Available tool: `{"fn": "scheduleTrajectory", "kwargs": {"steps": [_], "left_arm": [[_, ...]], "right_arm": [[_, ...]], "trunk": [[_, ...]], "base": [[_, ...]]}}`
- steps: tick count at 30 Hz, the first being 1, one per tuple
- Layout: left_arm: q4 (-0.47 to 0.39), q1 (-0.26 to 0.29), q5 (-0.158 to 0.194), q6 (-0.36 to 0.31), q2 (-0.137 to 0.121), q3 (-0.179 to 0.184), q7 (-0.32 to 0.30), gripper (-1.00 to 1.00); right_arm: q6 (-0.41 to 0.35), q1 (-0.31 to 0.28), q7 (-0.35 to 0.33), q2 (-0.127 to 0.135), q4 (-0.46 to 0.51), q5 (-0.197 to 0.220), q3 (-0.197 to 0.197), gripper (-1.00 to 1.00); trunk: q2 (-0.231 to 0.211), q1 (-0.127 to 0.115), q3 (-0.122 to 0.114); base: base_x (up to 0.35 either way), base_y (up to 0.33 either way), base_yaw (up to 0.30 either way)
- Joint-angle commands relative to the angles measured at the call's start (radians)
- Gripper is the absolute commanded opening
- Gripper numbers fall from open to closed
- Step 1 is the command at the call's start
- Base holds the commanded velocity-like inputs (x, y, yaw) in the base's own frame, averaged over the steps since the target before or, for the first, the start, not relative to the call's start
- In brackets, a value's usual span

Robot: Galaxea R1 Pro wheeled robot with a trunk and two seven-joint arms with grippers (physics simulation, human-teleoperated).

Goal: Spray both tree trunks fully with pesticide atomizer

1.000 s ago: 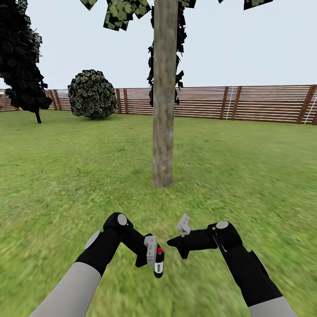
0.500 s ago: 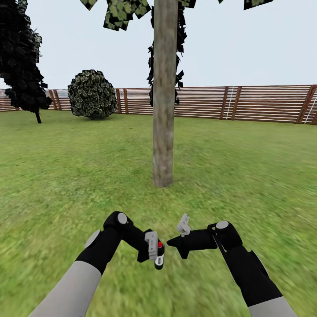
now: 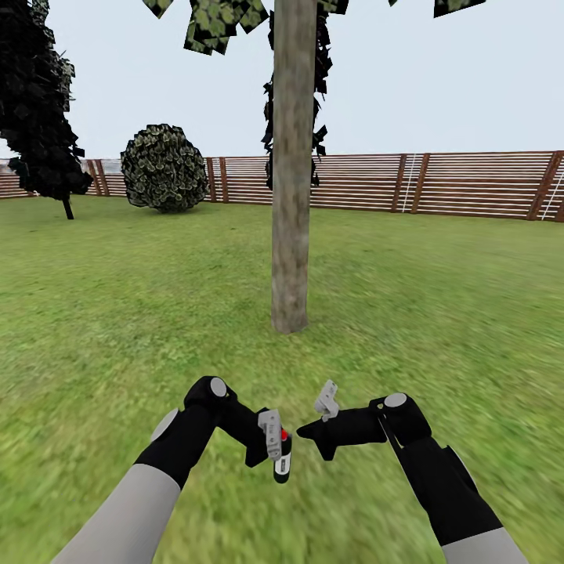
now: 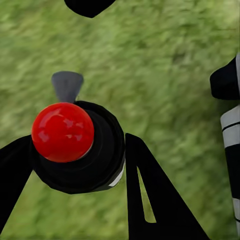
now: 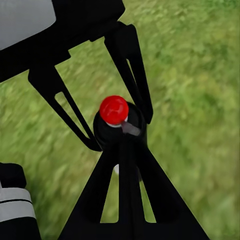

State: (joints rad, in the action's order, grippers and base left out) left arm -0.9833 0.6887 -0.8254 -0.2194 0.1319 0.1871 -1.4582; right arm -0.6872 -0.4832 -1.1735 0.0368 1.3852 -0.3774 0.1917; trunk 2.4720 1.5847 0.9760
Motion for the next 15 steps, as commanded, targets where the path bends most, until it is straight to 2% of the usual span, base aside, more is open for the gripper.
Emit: {"fn": "scheduleTrajectory", "kwargs": {"steps": [1,8,15], "left_arm": [[0.000,0.000,0.000,0.000,0.000,0.001,0.000,-1.00],[0.000,0.000,0.008,0.001,0.001,0.003,-0.004,-1.00],[0.000,0.000,0.071,0.002,0.002,0.004,-0.005,-1.00]], "right_arm": [[0.000,0.000,0.000,0.000,0.000,0.000,0.000,-1.00],[0.000,0.000,0.000,0.000,0.000,0.000,0.000,-1.00],[0.000,0.000,0.000,0.000,0.000,0.000,0.000,-1.00]], "trunk": [[0.000,0.000,0.000],[0.000,0.000,0.000],[0.000,0.000,0.000]], "base": [[0.000,0.000,0.000],[0.000,0.000,0.000],[0.000,0.000,0.000]]}}
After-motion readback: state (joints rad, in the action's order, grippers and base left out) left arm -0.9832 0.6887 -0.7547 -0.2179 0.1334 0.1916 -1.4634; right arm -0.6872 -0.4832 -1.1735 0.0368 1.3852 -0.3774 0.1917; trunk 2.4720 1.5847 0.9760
